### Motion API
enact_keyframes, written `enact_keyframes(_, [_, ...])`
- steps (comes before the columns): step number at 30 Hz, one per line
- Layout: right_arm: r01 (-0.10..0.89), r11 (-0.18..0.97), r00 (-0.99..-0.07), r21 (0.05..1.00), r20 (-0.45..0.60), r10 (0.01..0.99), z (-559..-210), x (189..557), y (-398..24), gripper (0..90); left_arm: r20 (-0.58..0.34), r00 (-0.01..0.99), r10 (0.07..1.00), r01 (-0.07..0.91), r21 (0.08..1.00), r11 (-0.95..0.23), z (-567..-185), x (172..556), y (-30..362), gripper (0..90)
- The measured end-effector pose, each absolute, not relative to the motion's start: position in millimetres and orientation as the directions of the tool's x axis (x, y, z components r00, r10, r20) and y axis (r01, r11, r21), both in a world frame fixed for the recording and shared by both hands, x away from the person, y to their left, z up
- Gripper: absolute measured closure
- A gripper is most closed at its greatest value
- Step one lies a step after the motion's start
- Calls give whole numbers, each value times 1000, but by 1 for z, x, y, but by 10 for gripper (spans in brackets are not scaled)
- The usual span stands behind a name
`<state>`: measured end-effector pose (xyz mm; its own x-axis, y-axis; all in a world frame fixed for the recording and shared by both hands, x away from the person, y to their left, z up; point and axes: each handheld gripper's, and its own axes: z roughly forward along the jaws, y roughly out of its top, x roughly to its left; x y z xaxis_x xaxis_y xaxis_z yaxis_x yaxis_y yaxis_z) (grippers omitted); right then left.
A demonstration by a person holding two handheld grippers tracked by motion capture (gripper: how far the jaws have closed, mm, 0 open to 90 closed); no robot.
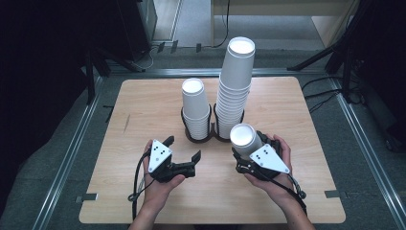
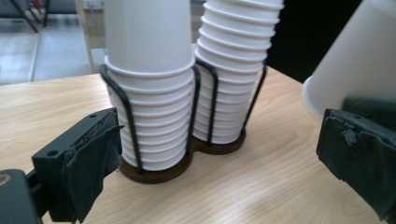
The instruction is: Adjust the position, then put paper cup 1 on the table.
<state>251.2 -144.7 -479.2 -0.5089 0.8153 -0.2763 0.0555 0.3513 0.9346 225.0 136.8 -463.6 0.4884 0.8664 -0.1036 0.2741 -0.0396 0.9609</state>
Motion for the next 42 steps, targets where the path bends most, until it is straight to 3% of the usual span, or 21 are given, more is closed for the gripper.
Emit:
enact_keyframes(11, [-16, 540, -443, 842, -490, 751, -493, 249, -132, 123, -112, 571, 813, 292, 954, -73, -464, 223, 128, 1])
enact_keyframes(34, [-135, 666, -417, 734, -652, 633, -506, 245, -118, 123, -102, 627, 773, 288, 951, -108, -465, 222, 122, 2])
enact_keyframes(42, [-185, 726, -349, 663, -734, 582, -513, 243, -115, 128, -96, 664, 742, 276, 953, -123, -463, 219, 119, 2])
